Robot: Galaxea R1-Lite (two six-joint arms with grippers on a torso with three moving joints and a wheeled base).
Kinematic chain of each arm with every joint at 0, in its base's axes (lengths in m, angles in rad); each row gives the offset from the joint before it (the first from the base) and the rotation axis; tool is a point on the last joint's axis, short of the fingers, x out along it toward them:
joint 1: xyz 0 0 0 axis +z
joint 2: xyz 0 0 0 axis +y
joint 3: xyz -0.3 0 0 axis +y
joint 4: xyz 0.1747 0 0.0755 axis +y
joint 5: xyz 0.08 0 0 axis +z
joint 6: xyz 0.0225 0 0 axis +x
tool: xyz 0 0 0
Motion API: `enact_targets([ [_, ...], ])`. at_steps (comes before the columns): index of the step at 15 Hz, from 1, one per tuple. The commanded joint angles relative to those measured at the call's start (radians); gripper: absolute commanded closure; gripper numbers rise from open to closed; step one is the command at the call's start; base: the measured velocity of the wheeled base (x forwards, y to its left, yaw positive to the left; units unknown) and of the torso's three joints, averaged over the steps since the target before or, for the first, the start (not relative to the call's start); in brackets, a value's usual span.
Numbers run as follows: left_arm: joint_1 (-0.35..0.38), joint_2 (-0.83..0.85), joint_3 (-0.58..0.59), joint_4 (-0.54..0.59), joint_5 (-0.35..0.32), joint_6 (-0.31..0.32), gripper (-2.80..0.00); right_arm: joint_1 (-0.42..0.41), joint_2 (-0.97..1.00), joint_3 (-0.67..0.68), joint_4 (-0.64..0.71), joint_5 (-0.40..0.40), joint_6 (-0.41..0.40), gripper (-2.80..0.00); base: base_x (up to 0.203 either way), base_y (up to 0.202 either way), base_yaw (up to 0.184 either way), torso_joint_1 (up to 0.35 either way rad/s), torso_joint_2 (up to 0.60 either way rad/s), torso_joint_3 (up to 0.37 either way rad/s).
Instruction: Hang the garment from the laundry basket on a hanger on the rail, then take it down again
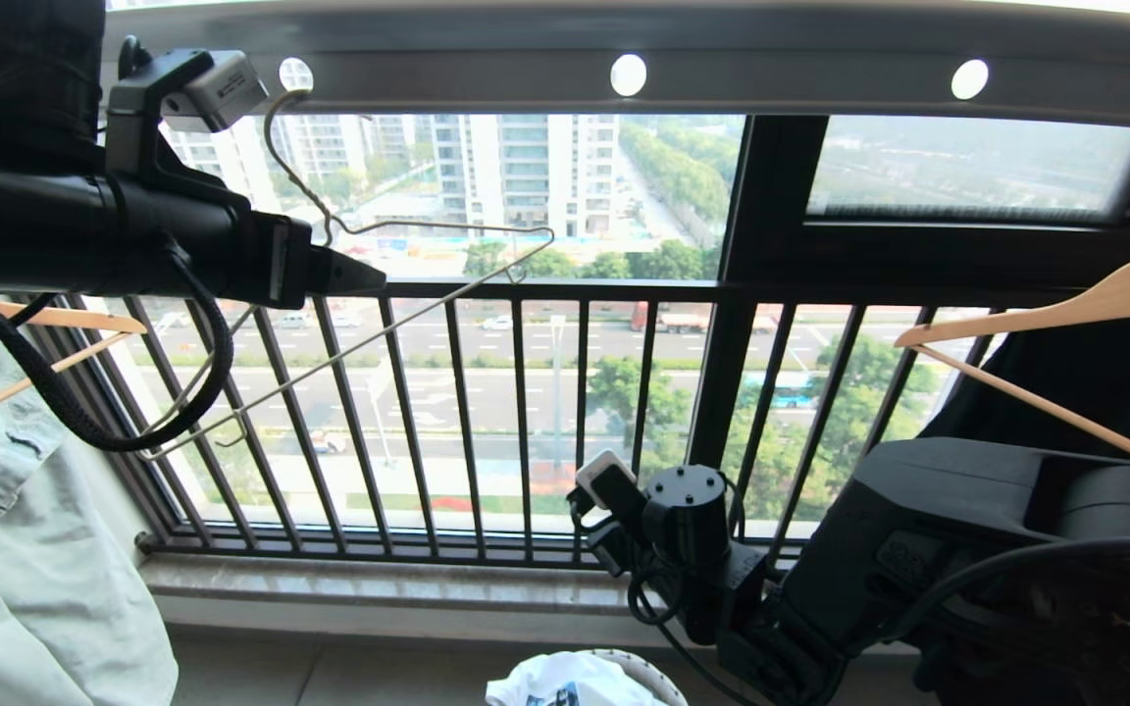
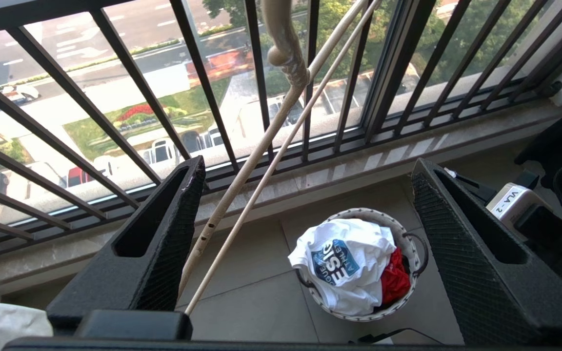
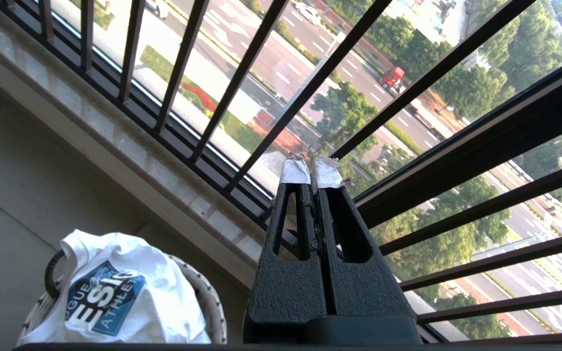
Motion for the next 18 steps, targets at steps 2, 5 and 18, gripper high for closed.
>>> enact_targets([
  [2,0.0,-0.056,0.035,0.0,0.0,-0.002,-2.8,0.0,0.0,0.0,-0.007,-0.002,-0.003,0.0,0.0,0.0,0.0,0.0,0.0,0.0],
  [5,0.001,-0.129,0.087,0.0,0.001,-0.006,-2.8,0.0,-0.007,0.0,-0.007,-0.002,-0.003,0.0,0.0,0.0,0.0,0.0,0.0,0.0],
  [18,0.057,-0.791,0.44,0.006,-0.004,-0.086,0.0,0.001,-0.038,0.006,-0.007,-0.003,-0.004,0.0,0.0,0.0,0.0,0.0,0.0,0.0],
])
